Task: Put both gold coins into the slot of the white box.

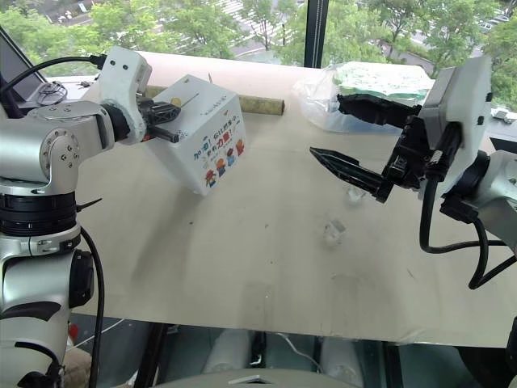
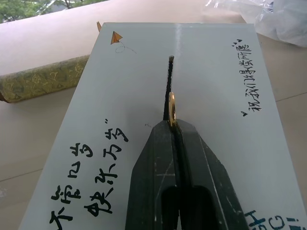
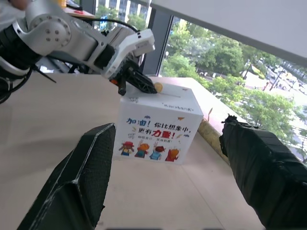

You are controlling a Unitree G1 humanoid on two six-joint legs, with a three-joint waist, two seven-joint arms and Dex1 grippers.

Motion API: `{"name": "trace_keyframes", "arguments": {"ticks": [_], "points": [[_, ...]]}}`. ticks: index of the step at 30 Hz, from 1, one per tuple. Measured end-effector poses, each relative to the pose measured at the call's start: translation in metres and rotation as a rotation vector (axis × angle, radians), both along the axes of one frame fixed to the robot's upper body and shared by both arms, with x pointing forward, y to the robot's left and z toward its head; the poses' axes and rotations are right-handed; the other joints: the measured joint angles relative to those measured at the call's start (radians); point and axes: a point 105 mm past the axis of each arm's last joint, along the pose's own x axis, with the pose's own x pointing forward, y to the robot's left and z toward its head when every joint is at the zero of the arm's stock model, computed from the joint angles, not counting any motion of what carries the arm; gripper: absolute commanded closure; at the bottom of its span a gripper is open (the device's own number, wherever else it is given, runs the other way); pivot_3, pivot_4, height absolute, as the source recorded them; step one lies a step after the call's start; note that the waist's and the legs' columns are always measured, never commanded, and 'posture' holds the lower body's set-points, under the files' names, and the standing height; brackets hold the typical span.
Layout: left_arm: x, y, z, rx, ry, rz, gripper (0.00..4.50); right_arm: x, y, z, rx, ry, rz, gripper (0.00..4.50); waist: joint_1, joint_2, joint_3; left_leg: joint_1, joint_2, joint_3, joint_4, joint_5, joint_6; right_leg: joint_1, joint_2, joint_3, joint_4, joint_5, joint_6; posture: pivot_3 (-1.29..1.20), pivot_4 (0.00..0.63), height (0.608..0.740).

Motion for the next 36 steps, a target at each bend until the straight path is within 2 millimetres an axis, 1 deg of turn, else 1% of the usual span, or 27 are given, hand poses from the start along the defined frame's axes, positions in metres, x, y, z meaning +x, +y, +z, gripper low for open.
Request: {"name": "trace_keyframes", "arguments": {"ticks": [9, 20, 25, 33, 36], "points": [[0.000, 0.001, 0.000, -0.014, 0.005, 0.002, 4.50, 0.001, -0.004, -0.010, -0.002, 0.036, -0.011, 0.70, -0.001, 0.000, 0.000, 0.000, 0.000, 0.000, 0.000, 0.000, 0.000, 0.000, 0.000, 0.000, 0.000, 0.000, 0.000, 0.00, 0.150, 0.740], [0.000, 0.002, 0.000, -0.014, 0.008, 0.009, 4.50, 0.000, -0.007, -0.014, -0.015, 0.032, -0.017, 0.70, -0.001, 0.000, 0.000, 0.000, 0.000, 0.000, 0.000, 0.000, 0.000, 0.000, 0.000, 0.000, 0.000, 0.000, 0.000, 0.00, 0.150, 0.740], [0.001, 0.001, 0.002, -0.053, 0.019, 0.022, 4.50, -0.001, -0.008, -0.018, -0.024, 0.036, -0.019, 0.70, 0.000, 0.000, 0.000, 0.000, 0.000, 0.000, 0.000, 0.000, 0.000, 0.000, 0.000, 0.000, 0.000, 0.000, 0.000, 0.00, 0.150, 0.740], [0.002, -0.001, 0.002, -0.020, 0.002, 0.017, 4.50, -0.004, -0.013, -0.020, -0.036, 0.041, -0.027, 0.70, -0.001, 0.000, 0.000, 0.000, 0.000, 0.000, 0.000, 0.000, 0.000, 0.000, 0.000, 0.000, 0.000, 0.000, 0.000, 0.00, 0.150, 0.740], [0.002, -0.004, 0.003, -0.052, -0.001, 0.003, 4.50, -0.005, -0.015, -0.020, -0.036, 0.042, -0.027, 0.70, 0.001, 0.000, 0.000, -0.001, 0.000, 0.000, 0.000, 0.000, 0.000, 0.000, 0.000, 0.000, 0.000, 0.000, 0.000, 0.00, 0.150, 0.740]]}}
